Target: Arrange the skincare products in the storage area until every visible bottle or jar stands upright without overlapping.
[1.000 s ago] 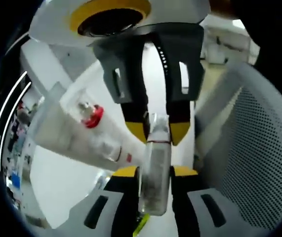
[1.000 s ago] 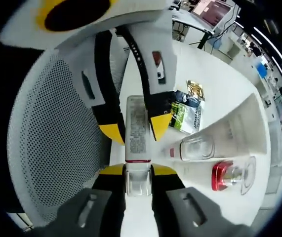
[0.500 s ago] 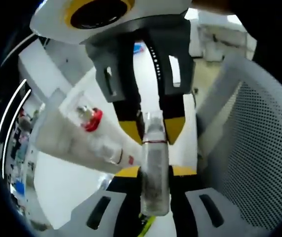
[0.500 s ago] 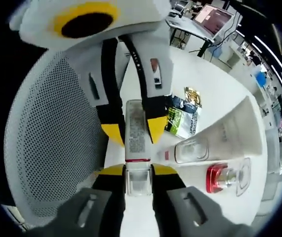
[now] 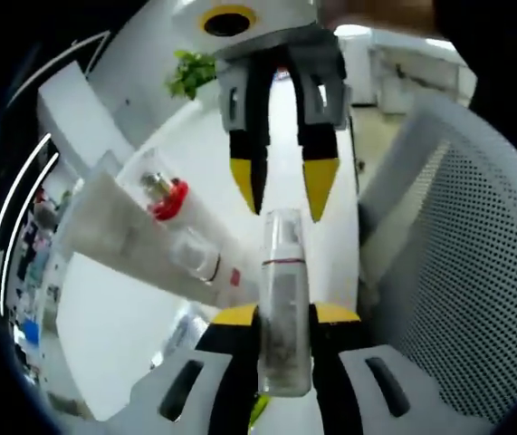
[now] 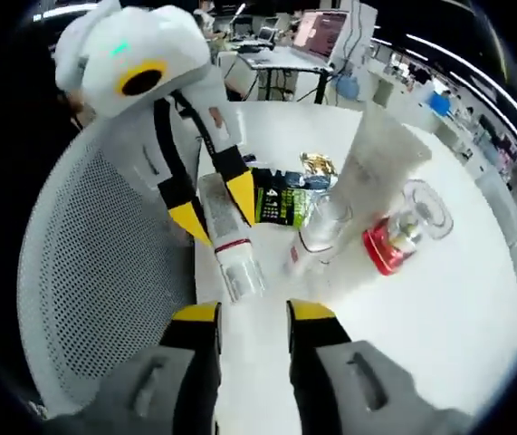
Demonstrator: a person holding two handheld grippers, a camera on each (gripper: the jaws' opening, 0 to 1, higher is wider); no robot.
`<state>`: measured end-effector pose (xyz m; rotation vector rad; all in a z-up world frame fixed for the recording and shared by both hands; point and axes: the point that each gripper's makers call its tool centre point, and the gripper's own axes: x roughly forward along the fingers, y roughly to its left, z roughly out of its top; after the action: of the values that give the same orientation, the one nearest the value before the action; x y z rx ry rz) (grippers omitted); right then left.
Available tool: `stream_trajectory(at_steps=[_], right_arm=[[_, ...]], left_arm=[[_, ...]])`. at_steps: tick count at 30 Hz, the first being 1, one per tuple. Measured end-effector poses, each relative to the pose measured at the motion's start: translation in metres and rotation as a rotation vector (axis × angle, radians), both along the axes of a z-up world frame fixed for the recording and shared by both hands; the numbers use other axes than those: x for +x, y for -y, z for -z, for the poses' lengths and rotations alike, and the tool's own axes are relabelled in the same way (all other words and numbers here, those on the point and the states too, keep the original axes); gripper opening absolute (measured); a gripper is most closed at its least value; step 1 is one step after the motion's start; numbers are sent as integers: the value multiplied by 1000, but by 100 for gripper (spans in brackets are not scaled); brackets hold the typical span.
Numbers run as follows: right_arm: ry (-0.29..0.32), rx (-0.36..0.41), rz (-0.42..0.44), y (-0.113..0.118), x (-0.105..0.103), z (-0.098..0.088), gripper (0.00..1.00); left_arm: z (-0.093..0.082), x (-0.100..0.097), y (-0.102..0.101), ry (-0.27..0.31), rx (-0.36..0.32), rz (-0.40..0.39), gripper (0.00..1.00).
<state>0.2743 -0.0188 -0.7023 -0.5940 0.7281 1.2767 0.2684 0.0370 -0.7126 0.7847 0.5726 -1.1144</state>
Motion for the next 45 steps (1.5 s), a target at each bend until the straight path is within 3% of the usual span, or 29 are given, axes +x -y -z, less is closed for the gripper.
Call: stream_trajectory(at_steps=[2, 5, 8, 12, 18, 21, 25, 29, 34, 42, 45], right_arm=[[-50, 65, 78, 4, -2, 0, 31], [-91, 139, 183, 12, -2, 5, 30], [-165, 255, 297, 14, -3, 6, 31], [-215, 359, 425, 17, -1, 6, 34], [-327, 615, 610, 15, 4, -8, 30], [-382, 710, 651, 13, 3, -12, 33], [-441, 792, 695, 10, 5, -15, 33], [-501, 879, 744, 10, 9, -18, 32], [-594, 1034, 790, 10, 17, -31, 31], [-654, 1154, 833, 13, 27, -40, 24], [-644, 1134, 829, 12, 27, -39, 22]], left_arm=[[-1, 3, -4, -16, -28, -56, 18], [0, 5, -6, -23, -35, -61, 18], [-1, 5, -6, -39, -66, -77, 18], [-2, 5, -4, -76, -126, -117, 18], [-5, 5, 0, -110, -184, -178, 18], [-9, 2, 7, -137, -234, -179, 18], [-12, 3, 11, -152, -273, -202, 18], [-20, 3, 19, -190, -353, -230, 18], [-26, 4, 30, -237, -426, -266, 18], [-31, 5, 43, -295, -515, -282, 18], [-30, 5, 43, -296, -507, -282, 18]])
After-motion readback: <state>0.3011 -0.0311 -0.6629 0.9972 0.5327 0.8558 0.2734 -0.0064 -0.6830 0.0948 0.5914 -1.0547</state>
